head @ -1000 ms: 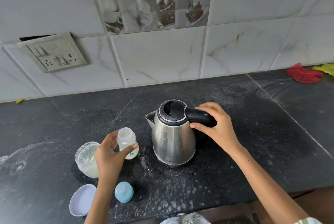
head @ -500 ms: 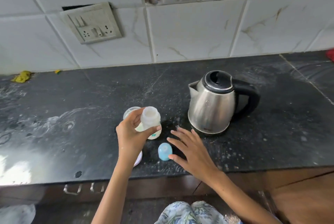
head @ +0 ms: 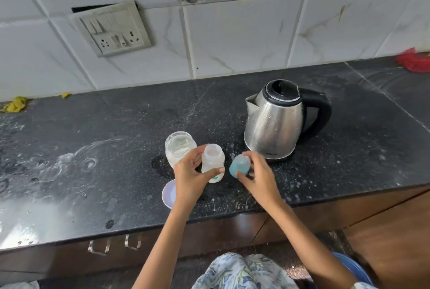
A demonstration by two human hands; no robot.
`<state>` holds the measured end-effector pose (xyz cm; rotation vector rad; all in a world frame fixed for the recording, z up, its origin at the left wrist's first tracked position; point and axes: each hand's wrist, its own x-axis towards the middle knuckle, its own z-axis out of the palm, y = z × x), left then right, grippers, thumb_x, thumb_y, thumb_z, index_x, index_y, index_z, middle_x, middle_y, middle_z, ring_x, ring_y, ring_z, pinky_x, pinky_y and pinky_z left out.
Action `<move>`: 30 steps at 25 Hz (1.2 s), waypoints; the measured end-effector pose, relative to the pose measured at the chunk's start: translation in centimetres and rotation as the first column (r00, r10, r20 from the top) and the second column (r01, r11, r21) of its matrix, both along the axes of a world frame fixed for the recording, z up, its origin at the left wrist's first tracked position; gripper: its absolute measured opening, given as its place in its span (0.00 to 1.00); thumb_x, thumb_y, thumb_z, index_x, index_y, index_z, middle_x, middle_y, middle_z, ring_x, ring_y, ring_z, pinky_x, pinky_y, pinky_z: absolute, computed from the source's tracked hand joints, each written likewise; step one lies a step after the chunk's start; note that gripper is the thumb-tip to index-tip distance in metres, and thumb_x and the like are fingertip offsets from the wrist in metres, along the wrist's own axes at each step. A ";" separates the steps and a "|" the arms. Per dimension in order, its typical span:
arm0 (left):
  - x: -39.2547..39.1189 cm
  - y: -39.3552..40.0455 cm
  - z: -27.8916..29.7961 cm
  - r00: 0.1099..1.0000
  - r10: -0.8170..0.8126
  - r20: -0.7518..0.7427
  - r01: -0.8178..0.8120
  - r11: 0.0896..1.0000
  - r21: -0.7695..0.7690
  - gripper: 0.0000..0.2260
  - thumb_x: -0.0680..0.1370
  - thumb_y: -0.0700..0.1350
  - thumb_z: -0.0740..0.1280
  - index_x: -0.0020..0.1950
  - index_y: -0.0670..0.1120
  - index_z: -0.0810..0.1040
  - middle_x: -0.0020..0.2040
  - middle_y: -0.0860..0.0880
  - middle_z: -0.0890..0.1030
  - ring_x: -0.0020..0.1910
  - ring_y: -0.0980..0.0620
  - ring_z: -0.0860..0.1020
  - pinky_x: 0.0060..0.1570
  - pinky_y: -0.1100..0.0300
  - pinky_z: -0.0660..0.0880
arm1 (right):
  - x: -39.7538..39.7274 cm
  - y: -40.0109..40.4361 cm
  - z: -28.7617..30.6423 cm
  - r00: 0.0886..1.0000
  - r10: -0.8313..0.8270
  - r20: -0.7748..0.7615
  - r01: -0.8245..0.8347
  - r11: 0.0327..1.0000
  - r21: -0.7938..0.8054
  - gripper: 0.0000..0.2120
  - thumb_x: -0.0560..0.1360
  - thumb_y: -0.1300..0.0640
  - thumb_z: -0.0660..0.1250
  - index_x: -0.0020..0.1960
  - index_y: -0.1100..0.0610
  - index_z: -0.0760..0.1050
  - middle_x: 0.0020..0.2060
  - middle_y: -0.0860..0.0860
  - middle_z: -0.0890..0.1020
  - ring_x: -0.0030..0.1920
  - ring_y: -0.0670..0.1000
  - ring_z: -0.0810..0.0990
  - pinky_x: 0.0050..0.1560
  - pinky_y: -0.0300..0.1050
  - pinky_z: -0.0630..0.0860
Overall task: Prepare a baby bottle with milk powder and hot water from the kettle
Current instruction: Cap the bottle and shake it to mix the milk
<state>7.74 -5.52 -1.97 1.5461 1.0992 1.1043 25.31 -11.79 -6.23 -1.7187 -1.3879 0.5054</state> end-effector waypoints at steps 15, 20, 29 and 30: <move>2.6 0.9 -5.0 0.991 -0.127 -0.045 0.126 0.992 -0.026 0.23 0.62 0.45 0.81 0.55 0.49 0.79 0.50 0.55 0.83 0.53 0.56 0.80 0.54 0.62 0.75 | -1.1 1.4 3.3 0.975 0.112 -0.192 -0.092 0.990 0.109 0.24 0.73 0.60 0.72 0.66 0.48 0.72 0.61 0.41 0.79 0.61 0.44 0.78 0.61 0.48 0.77; 3.1 1.0 -5.4 0.992 -0.118 -0.047 0.117 0.993 -0.027 0.20 0.64 0.39 0.78 0.51 0.48 0.76 0.47 0.56 0.83 0.50 0.56 0.81 0.49 0.63 0.75 | -1.6 2.3 4.4 0.978 0.089 0.187 -0.083 0.996 -0.041 0.26 0.67 0.51 0.75 0.62 0.44 0.70 0.57 0.44 0.76 0.57 0.46 0.77 0.53 0.47 0.78; 3.2 1.2 -6.1 0.993 -0.115 -0.014 0.115 0.993 -0.009 0.18 0.64 0.41 0.78 0.49 0.47 0.76 0.45 0.53 0.83 0.48 0.54 0.81 0.47 0.62 0.76 | -0.8 2.4 5.7 0.953 0.303 0.008 -0.285 0.905 -0.316 0.42 0.70 0.54 0.75 0.76 0.46 0.56 0.72 0.43 0.66 0.71 0.44 0.65 0.70 0.41 0.64; 3.2 1.2 -6.1 0.993 -0.118 -0.014 0.118 0.993 -0.007 0.18 0.64 0.41 0.78 0.50 0.47 0.76 0.45 0.53 0.83 0.48 0.53 0.82 0.48 0.61 0.76 | -0.6 2.1 5.4 0.943 0.329 -0.057 -0.332 0.910 -0.249 0.42 0.71 0.59 0.74 0.76 0.42 0.56 0.72 0.42 0.66 0.72 0.41 0.65 0.72 0.42 0.62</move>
